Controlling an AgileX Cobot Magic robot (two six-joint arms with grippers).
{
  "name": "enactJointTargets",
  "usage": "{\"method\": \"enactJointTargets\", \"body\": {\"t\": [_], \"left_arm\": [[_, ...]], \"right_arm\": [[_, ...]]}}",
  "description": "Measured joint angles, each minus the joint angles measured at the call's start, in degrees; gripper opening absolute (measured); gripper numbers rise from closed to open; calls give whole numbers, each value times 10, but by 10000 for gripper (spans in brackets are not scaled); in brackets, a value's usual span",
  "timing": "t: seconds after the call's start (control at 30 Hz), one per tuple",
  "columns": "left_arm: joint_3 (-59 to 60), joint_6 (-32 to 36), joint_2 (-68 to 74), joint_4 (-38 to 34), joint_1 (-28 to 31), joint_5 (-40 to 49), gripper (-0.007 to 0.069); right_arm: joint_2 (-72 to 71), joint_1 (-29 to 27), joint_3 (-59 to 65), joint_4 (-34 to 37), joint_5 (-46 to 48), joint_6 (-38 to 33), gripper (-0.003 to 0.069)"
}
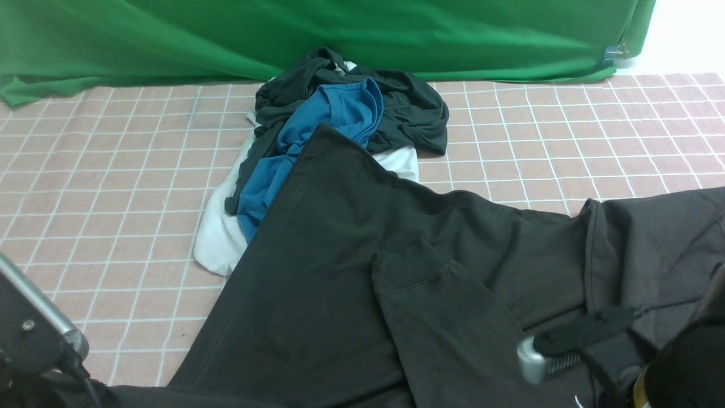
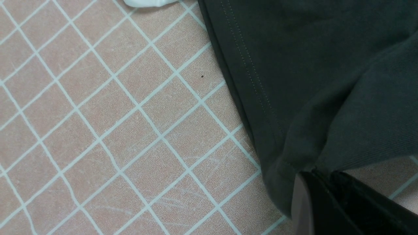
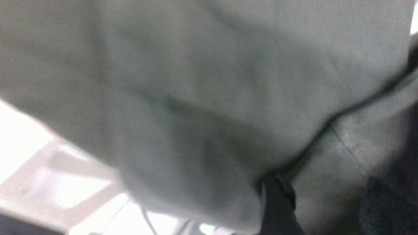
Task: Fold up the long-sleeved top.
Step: Use the right arm to drag and drop the cuff onto the cuffclosest to the right arm
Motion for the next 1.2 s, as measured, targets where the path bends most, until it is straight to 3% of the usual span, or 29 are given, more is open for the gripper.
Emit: {"method": "enactJointTargets", "body": {"t": [0.3, 0.5, 0.57, 0.73, 0.77, 1.03, 1.2], "left_arm": [[0, 0, 0, -2, 0, 0, 33], [0, 0, 0, -5, 0, 0, 33], [0, 0, 0, -5, 0, 0, 33], [0, 0, 0, -5, 0, 0, 33], [0, 0, 0, -5, 0, 0, 33], [0, 0, 0, -5, 0, 0, 33], [0, 0, 0, -1, 0, 0, 33]], "right_arm": [[19, -35, 84, -5, -134, 24, 397], [24, -42, 107, -4, -176, 21, 421], [25, -42, 108, -8, -178, 15, 377], [26, -44, 104, -17, -166, 2, 171], [25, -45, 94, -13, -148, -6, 95], [-32, -46, -37, -5, -54, -24, 74], [-56, -46, -111, -4, -90, -39, 74]]}}
